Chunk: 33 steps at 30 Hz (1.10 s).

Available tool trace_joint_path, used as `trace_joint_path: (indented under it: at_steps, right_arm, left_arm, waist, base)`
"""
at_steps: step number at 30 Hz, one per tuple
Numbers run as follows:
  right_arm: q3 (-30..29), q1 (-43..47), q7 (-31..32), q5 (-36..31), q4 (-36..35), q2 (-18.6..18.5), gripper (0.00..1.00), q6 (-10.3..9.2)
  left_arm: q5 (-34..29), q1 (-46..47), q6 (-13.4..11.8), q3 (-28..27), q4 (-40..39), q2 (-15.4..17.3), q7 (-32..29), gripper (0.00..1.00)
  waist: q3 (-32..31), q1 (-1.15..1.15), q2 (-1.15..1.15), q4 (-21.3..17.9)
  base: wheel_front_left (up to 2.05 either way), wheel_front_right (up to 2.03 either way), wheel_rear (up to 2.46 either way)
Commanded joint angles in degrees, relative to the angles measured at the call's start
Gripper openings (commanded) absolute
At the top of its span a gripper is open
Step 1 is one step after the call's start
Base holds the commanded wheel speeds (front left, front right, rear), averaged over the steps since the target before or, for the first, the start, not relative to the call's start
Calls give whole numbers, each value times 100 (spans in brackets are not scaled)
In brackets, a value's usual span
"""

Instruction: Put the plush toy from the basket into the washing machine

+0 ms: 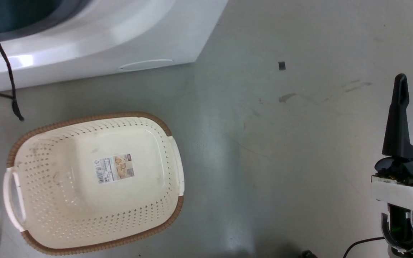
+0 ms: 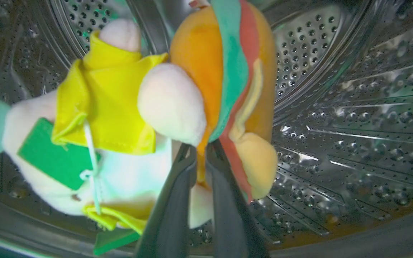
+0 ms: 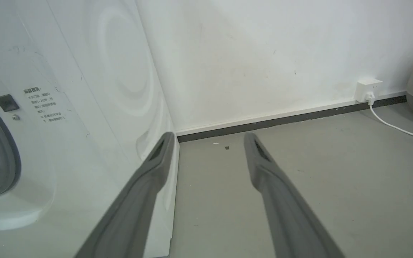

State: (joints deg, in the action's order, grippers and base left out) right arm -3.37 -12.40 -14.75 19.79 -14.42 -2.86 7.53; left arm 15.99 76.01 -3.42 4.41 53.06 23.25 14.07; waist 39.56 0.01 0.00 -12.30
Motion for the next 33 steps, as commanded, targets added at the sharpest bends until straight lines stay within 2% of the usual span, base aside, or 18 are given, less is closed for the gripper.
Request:
trace_joint_path:
  at_steps: [1, 8, 9, 10, 20, 27, 33]
  right_arm:
    - [1, -117, -25, 49, -31, -1, 100, -4]
    - [7, -178, -25, 51, -58, -1, 100, -4]
    - [5, -181, -25, 51, -64, -1, 100, -4]
    - [4, -182, -25, 49, -67, -1, 100, -4]
    - [54, -148, -25, -6, 15, -1, 100, -4]
    - [78, -9, -25, -114, 134, -1, 100, -4]
    - [76, 195, -25, -260, 261, -1, 100, -4]
  left_arm:
    - [-17, 173, 3, -7, 65, 51, 10, 0]
    - [-31, 706, 21, 49, 690, 119, 32, 0]
    - [-38, 753, 11, 58, 744, 116, 42, 6]
    - [-42, 793, -2, 64, 794, 110, 51, 100]
    - [-46, 498, 22, 82, 967, 10, 90, 100]
    - [22, -597, -8, -100, 473, -270, 92, 100]
    - [-192, -1702, -32, -67, -217, -552, 92, 100]
  waist:
    - [79, -1, 0, -56]
    - [214, -1, 0, -120]
    - [224, -1, 0, -122]
    - [229, -1, 0, -120]
    - [-118, -1, 0, -37]
    - [-712, -1, 0, 192]
    - [-1269, -1, 0, 457]
  base:
    - [0, 0, 0]
    - [0, 0, 0]
    - [0, 0, 0]
    - [0, 0, 0]
    - [0, 0, 0]
    - [0, 0, 0]
    - [0, 0, 0]
